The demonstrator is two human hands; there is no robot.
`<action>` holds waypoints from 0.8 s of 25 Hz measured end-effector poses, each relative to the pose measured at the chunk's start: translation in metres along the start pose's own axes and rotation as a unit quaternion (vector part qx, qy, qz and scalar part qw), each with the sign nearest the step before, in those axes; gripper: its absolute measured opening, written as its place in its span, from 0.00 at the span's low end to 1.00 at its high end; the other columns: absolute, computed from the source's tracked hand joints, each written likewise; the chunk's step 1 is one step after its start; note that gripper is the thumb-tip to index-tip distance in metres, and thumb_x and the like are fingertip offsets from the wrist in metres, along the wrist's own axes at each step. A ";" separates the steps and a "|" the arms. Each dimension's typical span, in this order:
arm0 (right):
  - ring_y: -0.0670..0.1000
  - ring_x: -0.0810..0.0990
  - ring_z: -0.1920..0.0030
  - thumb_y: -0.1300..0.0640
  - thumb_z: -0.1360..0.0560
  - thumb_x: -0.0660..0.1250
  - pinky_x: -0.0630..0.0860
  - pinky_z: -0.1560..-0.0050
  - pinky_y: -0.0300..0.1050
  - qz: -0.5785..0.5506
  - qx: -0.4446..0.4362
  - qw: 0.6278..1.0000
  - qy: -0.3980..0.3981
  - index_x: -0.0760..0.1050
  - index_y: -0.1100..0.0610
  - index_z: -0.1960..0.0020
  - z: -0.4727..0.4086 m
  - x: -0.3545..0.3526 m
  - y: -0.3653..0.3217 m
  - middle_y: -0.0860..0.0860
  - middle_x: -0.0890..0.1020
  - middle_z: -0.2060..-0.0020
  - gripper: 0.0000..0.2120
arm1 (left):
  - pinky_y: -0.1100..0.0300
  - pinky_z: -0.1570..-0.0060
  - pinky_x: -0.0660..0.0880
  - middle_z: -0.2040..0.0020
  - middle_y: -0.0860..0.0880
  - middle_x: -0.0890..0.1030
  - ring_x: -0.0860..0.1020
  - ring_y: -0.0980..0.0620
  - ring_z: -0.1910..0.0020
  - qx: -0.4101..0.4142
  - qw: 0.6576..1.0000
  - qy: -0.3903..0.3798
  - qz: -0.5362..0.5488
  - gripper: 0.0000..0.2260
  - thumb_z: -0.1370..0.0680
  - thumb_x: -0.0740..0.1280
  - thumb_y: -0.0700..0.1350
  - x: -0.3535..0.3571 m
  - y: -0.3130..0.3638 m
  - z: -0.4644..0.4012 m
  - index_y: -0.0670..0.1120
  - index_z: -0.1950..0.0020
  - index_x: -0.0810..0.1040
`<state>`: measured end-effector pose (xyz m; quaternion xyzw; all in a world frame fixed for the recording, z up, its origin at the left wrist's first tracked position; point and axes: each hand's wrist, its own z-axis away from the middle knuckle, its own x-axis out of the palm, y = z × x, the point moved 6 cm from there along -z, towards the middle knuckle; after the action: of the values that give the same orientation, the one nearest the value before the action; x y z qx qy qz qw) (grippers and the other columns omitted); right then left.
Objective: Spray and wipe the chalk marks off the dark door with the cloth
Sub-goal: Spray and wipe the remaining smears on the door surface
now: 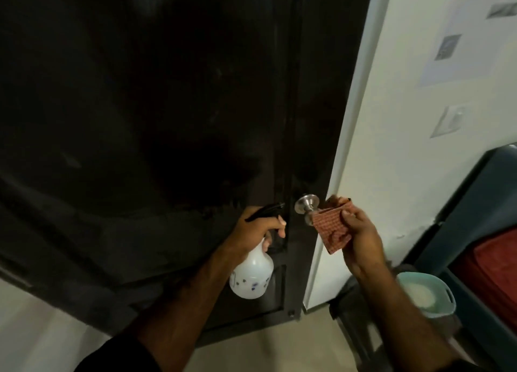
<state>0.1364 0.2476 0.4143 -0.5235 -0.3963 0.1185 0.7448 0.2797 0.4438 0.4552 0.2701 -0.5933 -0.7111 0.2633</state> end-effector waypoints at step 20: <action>0.58 0.83 0.42 0.38 0.19 0.63 0.82 0.39 0.57 0.197 0.023 0.979 0.041 0.78 0.56 0.34 -0.078 0.012 0.055 0.59 0.83 0.37 0.24 | 0.60 0.76 0.68 0.68 0.47 0.79 0.71 0.54 0.77 -0.125 0.976 0.176 -0.025 0.07 0.22 0.73 0.41 0.039 -0.050 -0.028 0.40 0.47 0.80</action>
<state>0.2130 0.2244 0.3608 -0.5780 -0.2517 0.2502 0.7348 0.2681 0.4047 0.3990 0.3710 -0.4371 -0.7273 0.3773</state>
